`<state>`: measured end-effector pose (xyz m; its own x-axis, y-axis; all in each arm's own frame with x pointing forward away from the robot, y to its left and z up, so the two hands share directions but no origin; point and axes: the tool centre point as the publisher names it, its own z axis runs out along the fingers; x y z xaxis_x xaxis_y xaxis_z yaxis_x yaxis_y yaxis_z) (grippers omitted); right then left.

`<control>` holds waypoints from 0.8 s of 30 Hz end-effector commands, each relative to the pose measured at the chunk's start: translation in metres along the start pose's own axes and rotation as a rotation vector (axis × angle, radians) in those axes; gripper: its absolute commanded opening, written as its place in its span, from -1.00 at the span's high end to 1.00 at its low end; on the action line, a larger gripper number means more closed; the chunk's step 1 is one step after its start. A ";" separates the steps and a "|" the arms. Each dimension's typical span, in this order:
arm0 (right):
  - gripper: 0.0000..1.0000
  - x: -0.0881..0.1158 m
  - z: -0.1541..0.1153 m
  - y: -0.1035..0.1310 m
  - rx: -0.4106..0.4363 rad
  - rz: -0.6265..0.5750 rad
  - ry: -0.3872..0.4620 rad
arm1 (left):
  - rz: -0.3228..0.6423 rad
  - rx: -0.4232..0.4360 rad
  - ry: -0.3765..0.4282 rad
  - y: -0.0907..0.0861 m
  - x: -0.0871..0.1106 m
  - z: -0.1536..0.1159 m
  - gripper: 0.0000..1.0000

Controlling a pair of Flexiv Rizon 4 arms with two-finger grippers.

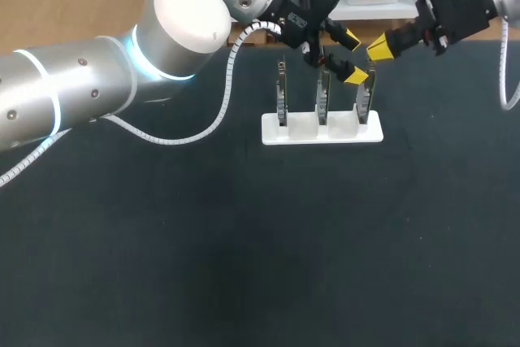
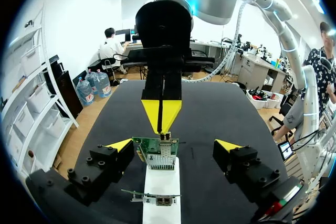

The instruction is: Pick up the optical module with the left hand, and insert it into the network port with the right hand.

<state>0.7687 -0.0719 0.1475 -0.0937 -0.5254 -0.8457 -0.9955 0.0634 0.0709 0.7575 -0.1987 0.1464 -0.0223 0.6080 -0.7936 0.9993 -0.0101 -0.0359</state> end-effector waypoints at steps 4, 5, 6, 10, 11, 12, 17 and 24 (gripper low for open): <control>1.00 0.002 0.003 -0.002 -0.005 0.006 -0.002 | 0.000 0.000 0.001 0.000 0.000 0.000 -1.00; 1.00 0.003 0.004 -0.002 -0.006 0.007 -0.003 | 0.000 0.000 0.001 0.000 0.000 0.000 -1.00; 1.00 0.003 0.004 -0.002 -0.006 0.008 -0.003 | 0.000 0.000 0.001 0.000 0.000 0.000 -1.00; 1.00 0.004 0.005 -0.002 -0.006 0.013 -0.003 | 0.000 0.000 0.001 0.000 0.000 0.000 -1.00; 1.00 0.004 0.006 -0.002 -0.007 0.014 -0.002 | 0.000 0.000 0.001 0.000 0.000 0.000 -1.00; 1.00 0.004 0.006 -0.002 -0.010 0.014 0.001 | 0.000 0.000 0.001 0.000 0.000 0.000 -1.00; 1.00 0.006 0.009 -0.001 -0.019 0.016 0.006 | 0.000 0.000 0.001 0.000 0.000 0.000 -1.00; 1.00 0.008 0.010 -0.001 -0.021 0.023 0.008 | 0.000 0.000 0.001 0.000 0.000 0.000 -1.00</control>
<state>0.7664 -0.0687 0.1421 -0.1153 -0.5304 -0.8399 -0.9933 0.0612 0.0978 0.7574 -0.1987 0.1464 -0.0223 0.6080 -0.7936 0.9993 -0.0102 -0.0359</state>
